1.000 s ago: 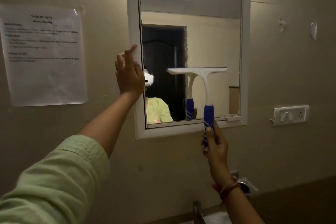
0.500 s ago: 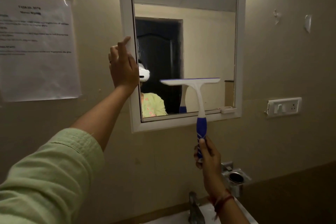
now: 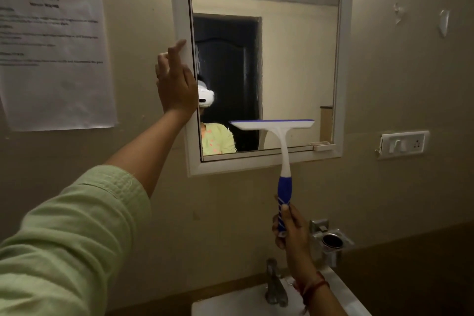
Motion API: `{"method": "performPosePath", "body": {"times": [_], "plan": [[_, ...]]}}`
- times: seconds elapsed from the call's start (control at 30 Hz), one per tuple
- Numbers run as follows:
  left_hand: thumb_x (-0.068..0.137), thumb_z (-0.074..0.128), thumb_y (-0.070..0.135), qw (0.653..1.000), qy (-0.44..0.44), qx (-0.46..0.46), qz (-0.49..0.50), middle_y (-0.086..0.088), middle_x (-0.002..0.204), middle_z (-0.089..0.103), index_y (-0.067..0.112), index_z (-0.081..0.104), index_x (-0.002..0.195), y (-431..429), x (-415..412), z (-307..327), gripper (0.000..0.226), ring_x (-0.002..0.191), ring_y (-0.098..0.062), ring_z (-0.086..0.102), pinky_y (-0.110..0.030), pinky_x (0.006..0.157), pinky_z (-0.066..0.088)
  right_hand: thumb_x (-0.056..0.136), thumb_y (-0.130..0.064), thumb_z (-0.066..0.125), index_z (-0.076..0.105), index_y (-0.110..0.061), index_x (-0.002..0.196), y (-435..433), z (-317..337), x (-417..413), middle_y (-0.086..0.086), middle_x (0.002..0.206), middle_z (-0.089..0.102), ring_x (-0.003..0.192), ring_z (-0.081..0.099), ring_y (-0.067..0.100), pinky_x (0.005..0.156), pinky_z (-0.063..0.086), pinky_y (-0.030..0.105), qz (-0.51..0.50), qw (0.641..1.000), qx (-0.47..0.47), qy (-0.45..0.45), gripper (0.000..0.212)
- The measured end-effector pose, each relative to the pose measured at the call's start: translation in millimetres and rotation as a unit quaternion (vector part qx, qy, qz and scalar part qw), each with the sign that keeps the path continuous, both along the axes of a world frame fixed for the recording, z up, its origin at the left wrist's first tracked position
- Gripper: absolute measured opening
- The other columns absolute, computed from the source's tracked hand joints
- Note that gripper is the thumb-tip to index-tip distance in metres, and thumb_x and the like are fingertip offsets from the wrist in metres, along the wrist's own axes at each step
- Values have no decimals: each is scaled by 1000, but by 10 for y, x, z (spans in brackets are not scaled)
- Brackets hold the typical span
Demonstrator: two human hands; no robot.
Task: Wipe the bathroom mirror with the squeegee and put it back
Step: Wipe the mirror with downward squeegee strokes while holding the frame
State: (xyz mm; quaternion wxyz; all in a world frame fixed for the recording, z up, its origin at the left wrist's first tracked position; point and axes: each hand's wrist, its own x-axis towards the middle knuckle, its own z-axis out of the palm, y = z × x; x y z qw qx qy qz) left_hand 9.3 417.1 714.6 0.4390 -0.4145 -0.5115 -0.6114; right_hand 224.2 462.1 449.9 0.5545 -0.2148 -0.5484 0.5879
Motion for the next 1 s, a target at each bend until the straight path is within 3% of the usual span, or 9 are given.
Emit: {"method": "performPosePath", "body": {"times": [0.17, 0.43, 0.57, 0.7, 0.83, 1.0], "plan": [[88, 31, 9, 1000, 5, 4, 3, -15, 116, 53, 18, 47, 127, 1, -13, -1, 43, 103, -26, 51, -16, 76, 29, 92, -25, 45, 62, -18, 106, -7, -275, 68, 6, 57, 42, 41, 37, 6, 35, 27, 17, 26, 999, -36, -5, 24], [91, 31, 13, 1000, 1, -3, 5, -14, 119, 53, 18, 46, 128, -1, 7, -6, 41, 101, -21, 50, -10, 74, 28, 91, -23, 43, 64, -5, 102, -120, -356, 149, 0, 48, 39, 38, 35, 8, 35, 29, 17, 16, 999, -32, -3, 30], [90, 31, 11, 1000, -3, -6, 4, -14, 120, 52, 18, 46, 129, -9, 16, 10, 42, 102, -22, 50, -14, 75, 30, 88, -26, 44, 64, -1, 95, -225, -242, 208, -5, 45, 43, 38, 35, 4, 35, 30, 16, -53, 998, 4, 28, 33], [90, 31, 10, 1000, -1, -10, -1, -17, 119, 51, 17, 45, 129, -27, 17, 7, 42, 104, -27, 50, -22, 78, 32, 82, -37, 43, 65, -15, 90, -231, 418, 319, -7, 47, 45, 41, 38, 1, 37, 32, 13, -96, 988, 77, 95, 32], [88, 32, 8, 1000, 6, -12, -8, -20, 118, 49, 16, 45, 128, -32, 27, 16, 43, 104, -32, 49, -25, 80, 31, 84, -45, 42, 62, -15, 95, -59, 1387, 438, -8, 54, 46, 43, 39, 1, 38, 34, 13, -127, 970, 164, 128, 38], [89, 33, 7, 1000, 26, -6, -15, -21, 114, 49, 18, 43, 128, 5, -39, 12, 41, 101, -32, 48, -31, 79, 35, 96, -34, 38, 59, -18, 90, 237, 2417, 394, -5, 57, 45, 41, 40, 1, 39, 35, 13, -183, 946, 233, 127, 27]]}}
